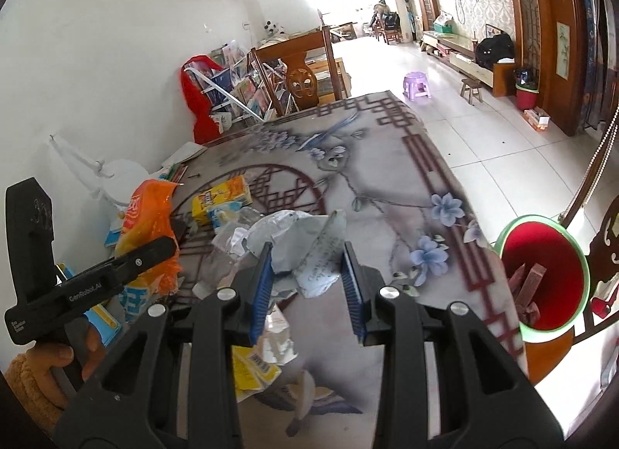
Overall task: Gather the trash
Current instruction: 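Carry the orange snack bag and white paper toward the red bucket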
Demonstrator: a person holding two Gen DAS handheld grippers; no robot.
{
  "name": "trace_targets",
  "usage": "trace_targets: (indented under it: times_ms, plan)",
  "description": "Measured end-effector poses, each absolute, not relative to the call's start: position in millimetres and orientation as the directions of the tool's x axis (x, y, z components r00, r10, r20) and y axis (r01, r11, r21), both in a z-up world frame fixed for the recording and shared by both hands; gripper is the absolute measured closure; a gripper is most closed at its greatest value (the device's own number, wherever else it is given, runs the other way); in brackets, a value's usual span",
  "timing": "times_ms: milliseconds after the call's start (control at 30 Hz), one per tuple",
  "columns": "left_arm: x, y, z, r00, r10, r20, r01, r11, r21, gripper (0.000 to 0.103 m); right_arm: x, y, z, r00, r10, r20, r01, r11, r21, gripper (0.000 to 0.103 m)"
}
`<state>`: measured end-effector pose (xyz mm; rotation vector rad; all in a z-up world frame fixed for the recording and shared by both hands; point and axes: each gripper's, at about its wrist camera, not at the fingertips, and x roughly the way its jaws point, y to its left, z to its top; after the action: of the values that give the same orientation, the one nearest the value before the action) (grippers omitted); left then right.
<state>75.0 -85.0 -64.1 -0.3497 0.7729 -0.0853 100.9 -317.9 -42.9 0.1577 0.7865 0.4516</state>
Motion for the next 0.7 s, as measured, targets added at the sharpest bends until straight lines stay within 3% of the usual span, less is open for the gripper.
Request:
trace_targets:
  times_ms: [700]
  plan:
    - [104,-137,-67,0.707,-0.142,-0.693,-0.133,0.936,-0.327,0.052,148,-365,-55,0.558,0.5,-0.662,-0.385,0.863,0.327,0.07]
